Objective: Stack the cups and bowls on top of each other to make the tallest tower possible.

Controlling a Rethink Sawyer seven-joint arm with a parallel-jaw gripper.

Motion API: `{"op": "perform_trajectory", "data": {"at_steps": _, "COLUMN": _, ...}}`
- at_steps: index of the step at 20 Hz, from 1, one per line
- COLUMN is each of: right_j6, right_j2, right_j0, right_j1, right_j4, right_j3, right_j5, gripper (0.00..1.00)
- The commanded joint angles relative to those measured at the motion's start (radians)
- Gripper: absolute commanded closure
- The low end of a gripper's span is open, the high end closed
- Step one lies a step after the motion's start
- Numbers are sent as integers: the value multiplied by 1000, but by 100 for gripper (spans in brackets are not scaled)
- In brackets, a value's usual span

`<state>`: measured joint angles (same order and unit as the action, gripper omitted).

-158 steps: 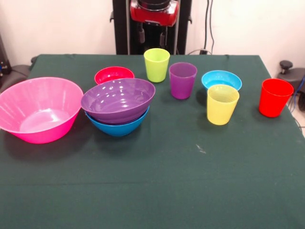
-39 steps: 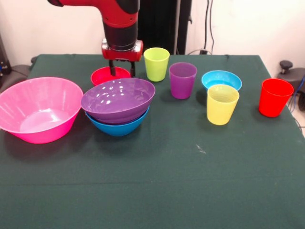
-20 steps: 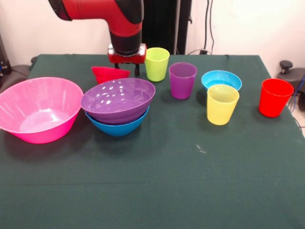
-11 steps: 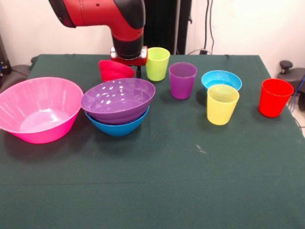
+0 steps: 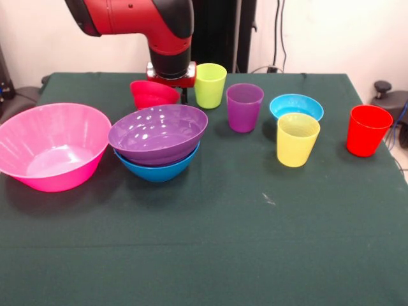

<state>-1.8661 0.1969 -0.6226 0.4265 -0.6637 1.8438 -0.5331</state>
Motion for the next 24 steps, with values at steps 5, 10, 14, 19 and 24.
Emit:
{"op": "perform_trajectory", "data": {"at_steps": 5, "right_j6": -5, "right_j2": 39, "right_j0": 36, "right_j1": -33, "right_j4": -50, "right_j3": -118, "right_j5": 81, "gripper": 0}}
{"op": "perform_trajectory", "data": {"at_steps": 10, "right_j6": -52, "right_j2": 29, "right_j0": 46, "right_j1": -19, "right_j4": -61, "right_j3": -125, "right_j5": 167, "gripper": 0}}
{"op": "perform_trajectory", "data": {"at_steps": 14, "right_j6": -84, "right_j2": 14, "right_j0": 59, "right_j1": -11, "right_j4": -83, "right_j3": -119, "right_j5": 265, "gripper": 0}}
{"op": "perform_trajectory", "data": {"at_steps": 19, "right_j6": -137, "right_j2": -44, "right_j0": 101, "right_j1": -2, "right_j4": -101, "right_j3": -104, "right_j5": 397, "gripper": 0}}
{"op": "perform_trajectory", "data": {"at_steps": 24, "right_j6": -121, "right_j2": -69, "right_j0": 114, "right_j1": -8, "right_j4": -74, "right_j3": -103, "right_j5": 439, "gripper": 0}}
